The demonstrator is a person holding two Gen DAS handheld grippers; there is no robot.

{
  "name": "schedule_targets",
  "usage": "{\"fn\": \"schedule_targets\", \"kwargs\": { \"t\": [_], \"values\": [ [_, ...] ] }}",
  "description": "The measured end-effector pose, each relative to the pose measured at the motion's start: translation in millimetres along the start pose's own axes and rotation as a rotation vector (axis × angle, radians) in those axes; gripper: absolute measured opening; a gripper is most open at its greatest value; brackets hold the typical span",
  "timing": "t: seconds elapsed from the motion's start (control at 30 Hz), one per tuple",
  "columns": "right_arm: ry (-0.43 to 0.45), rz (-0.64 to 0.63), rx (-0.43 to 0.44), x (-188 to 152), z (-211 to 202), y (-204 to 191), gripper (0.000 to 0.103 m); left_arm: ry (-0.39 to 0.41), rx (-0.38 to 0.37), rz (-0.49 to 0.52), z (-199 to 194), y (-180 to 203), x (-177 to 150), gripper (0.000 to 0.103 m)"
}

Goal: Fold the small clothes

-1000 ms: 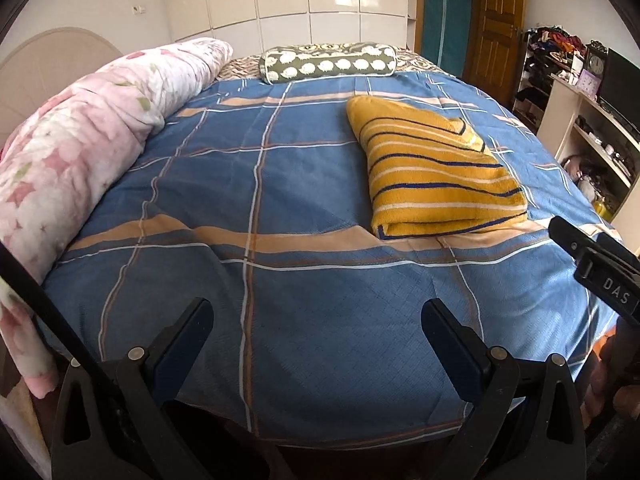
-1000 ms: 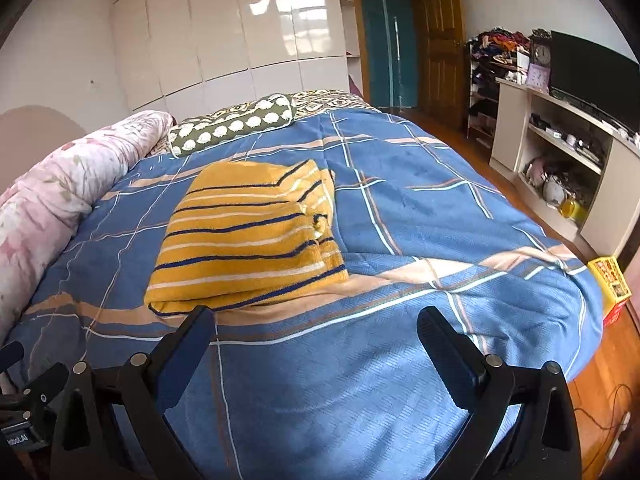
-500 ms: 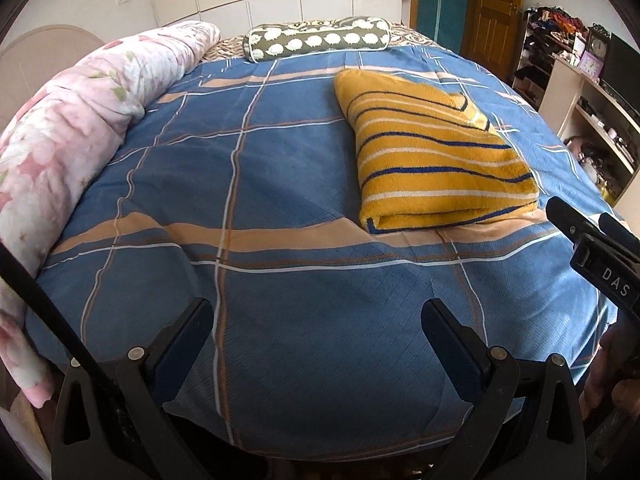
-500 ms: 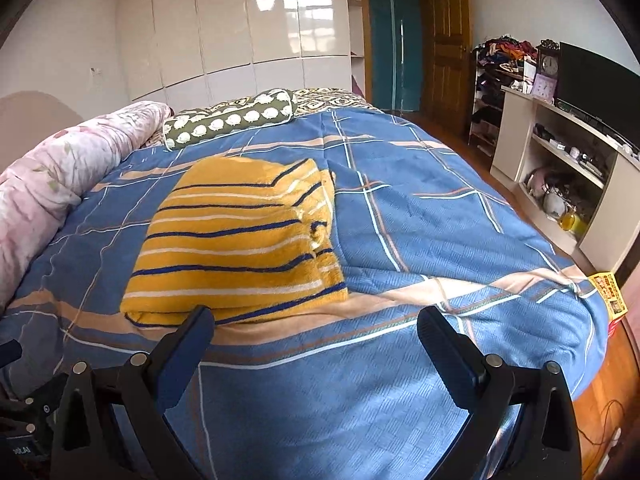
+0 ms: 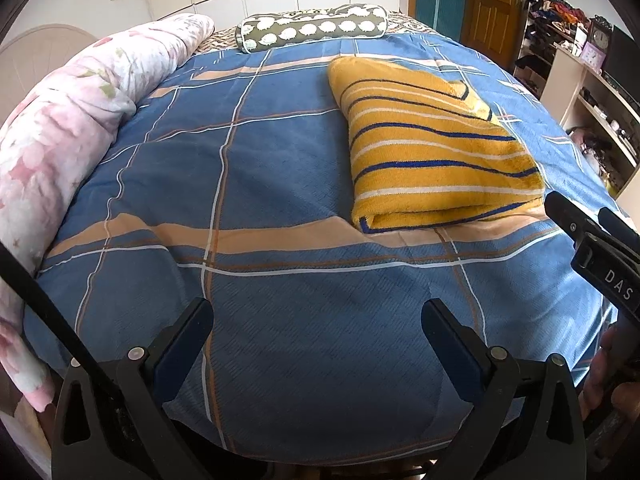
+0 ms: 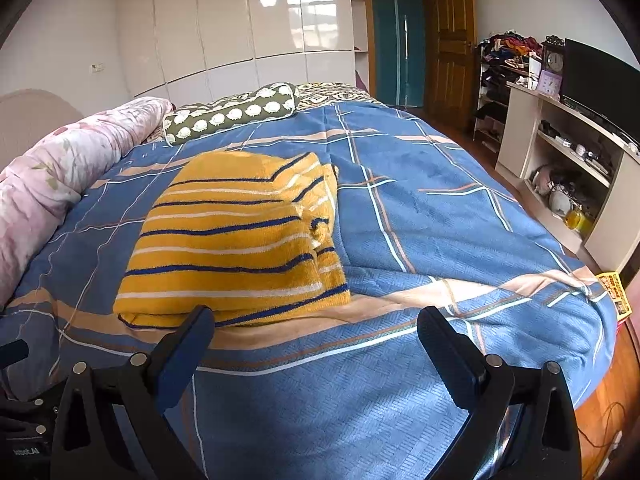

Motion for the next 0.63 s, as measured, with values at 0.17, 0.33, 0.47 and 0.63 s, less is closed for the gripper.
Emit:
{"fn": "schedule_targets", "kwargs": {
  "t": [0.17, 0.33, 0.47, 0.63],
  "values": [
    [-0.002, 0.006, 0.0, 1.2, 1.1, 3.9, 0.103, 0.003, 0.008, 0.003, 0.0, 2.5, 2.8, 0.103],
    [0.002, 0.004, -0.004, 2.2, 0.1, 7.1, 0.103, 0.005, 0.011, 0.015, 1.0, 5.6, 3.7, 0.103],
    [0.009, -0.013, -0.011, 2.2, -1.0, 4.9, 0.103, 0.004, 0.003, 0.015, 2.9, 6.3, 4.0, 0.103],
    [-0.002, -0.032, -0.01, 1.4, 1.0, -1.8, 0.103, 0.012, -0.013, 0.02, 5.1, 3.9, 4.8, 0.103]
  ]
}}
Point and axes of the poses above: each gripper's, at about its wrist camera, not at the fingertips, and z roughly the way its jaws point, y to its right, x to its top, the point moved 3 cm from there along z, roughly the way its jaws point, and after that the axes turned 5 degrees about z, right-handed, at the moved point
